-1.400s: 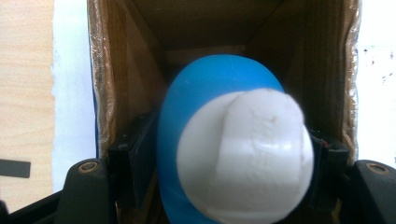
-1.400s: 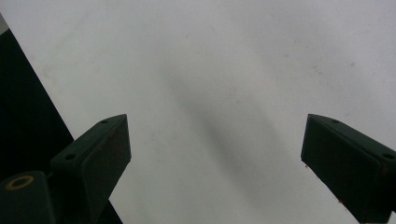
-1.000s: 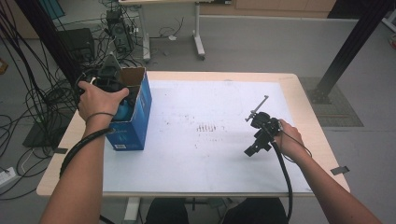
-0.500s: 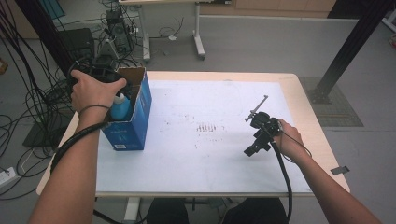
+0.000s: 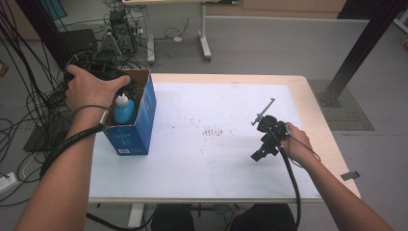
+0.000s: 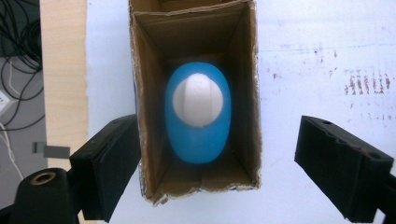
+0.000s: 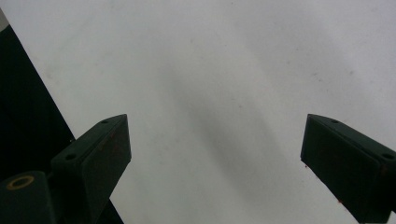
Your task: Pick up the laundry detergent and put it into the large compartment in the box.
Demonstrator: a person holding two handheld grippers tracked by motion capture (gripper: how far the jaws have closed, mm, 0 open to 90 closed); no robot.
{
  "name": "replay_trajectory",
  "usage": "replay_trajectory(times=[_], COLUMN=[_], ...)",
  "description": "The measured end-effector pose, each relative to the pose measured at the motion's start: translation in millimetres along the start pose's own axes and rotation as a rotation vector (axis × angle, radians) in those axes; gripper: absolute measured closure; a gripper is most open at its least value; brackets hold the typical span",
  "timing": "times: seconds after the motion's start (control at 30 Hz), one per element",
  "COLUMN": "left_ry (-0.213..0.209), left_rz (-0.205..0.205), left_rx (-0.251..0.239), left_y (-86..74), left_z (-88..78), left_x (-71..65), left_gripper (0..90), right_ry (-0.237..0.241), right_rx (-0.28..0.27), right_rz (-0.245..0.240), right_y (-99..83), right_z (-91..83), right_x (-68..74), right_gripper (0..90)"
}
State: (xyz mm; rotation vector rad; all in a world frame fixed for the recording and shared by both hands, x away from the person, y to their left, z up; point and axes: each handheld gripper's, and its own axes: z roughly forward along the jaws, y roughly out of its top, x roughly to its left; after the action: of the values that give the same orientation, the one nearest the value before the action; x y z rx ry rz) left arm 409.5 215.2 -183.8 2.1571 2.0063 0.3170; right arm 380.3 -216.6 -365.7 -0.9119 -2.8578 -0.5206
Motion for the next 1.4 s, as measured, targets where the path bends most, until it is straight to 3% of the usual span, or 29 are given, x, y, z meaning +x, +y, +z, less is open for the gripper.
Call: replay_trajectory(times=[0.37, 0.53, 0.7, 0.9, 1.07, 1.4], left_ry=[-0.034, -0.020, -0.063, -0.106, -0.187, -0.285], left_rz=[0.054, 0.090, 0.116, 0.179, 0.257, 0.336], left_rx=[-0.003, 0.001, 0.007, 0.003, 0.038, 0.036], left_y=[-0.7, -1.6, -3.0, -6.9, -10.7, -20.5], left_z=[-25.1, -33.4, -37.9, -45.3, -47.0, -44.5], left_x=[-13.7, -22.2, -29.8, -49.0, -66.1, -95.8], left_gripper=[8.3, 6.7, 6.1, 5.5, 5.6, 5.5], right_ry=[0.001, -0.001, -0.004, -0.011, -0.017, -0.025], right_rx=[0.013, 0.015, 0.020, 0.032, 0.040, 0.038], right_rz=[-0.005, -0.002, -0.004, -0.004, -0.007, -0.013], right_y=[1.8, 2.5, 2.3, 2.6, 3.6, 5.6], right_z=[0.2, -0.5, -0.8, -0.3, -0.8, -1.0], right_x=[0.5, 0.3, -0.5, 0.0, 1.3, 3.8], right_gripper=[8.4, 8.4, 8.4, 8.4, 8.5, 8.6])
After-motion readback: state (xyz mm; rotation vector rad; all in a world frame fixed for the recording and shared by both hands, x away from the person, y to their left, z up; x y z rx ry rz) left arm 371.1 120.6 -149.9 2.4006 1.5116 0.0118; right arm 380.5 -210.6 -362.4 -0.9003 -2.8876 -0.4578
